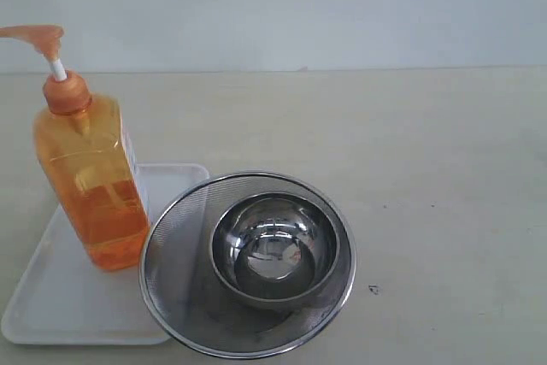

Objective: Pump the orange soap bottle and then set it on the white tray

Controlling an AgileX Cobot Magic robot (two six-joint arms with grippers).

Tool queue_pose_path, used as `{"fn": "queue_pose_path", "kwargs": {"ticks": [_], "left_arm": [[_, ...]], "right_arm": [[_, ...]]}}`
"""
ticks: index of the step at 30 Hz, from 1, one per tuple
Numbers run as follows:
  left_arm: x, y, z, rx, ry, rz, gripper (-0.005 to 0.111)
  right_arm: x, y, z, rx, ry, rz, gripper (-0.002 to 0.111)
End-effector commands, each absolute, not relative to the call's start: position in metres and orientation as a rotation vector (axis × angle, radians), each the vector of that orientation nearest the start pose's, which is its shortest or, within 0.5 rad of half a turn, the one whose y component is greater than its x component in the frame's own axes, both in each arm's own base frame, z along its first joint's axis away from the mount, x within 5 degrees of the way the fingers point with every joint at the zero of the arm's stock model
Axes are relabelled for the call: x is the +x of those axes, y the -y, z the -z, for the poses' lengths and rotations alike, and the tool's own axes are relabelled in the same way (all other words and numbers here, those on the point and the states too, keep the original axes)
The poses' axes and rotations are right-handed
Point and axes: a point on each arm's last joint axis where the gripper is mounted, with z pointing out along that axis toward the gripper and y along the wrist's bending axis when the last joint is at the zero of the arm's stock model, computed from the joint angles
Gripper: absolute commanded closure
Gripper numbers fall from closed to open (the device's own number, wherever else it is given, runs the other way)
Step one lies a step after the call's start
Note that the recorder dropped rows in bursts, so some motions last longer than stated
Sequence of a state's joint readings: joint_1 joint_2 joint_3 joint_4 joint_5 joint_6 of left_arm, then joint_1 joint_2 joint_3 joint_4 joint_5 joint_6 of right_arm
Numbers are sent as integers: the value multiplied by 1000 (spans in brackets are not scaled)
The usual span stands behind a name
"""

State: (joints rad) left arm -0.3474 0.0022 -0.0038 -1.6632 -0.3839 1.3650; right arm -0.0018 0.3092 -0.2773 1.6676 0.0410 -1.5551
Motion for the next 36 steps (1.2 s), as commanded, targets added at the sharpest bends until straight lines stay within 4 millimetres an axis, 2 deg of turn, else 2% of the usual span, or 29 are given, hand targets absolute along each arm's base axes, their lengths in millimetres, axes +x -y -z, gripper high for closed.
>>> {"fn": "queue_pose_path", "kwargs": {"ticks": [1,8,13,19,23,27,29,33,36], "left_arm": [[58,-15,-210,-278,-1502,228,102],[58,-15,-210,-278,-1502,228,102],[58,-15,-210,-278,-1502,228,102],[58,-15,-210,-278,-1502,228,102],[58,-15,-210,-278,-1502,228,102],[58,-15,-210,-278,-1502,228,102],[58,-15,-210,-278,-1502,228,102],[58,-15,-210,-278,-1502,228,102],[58,-15,-210,-278,-1502,228,102]], "right_arm": [[64,-3,-279,70,-1424,-115,3],[47,-8,-257,42,-1346,-155,3],[50,-10,-243,23,-1389,-174,3],[50,-11,-242,12,-1393,-166,3],[50,-16,-242,-21,-1393,-234,3],[50,-23,-232,-156,-1492,-196,3],[50,-21,-225,-146,-1572,-178,3],[51,-13,-217,45,-1672,-215,3],[51,-8,-214,120,-1698,-194,3]]}}
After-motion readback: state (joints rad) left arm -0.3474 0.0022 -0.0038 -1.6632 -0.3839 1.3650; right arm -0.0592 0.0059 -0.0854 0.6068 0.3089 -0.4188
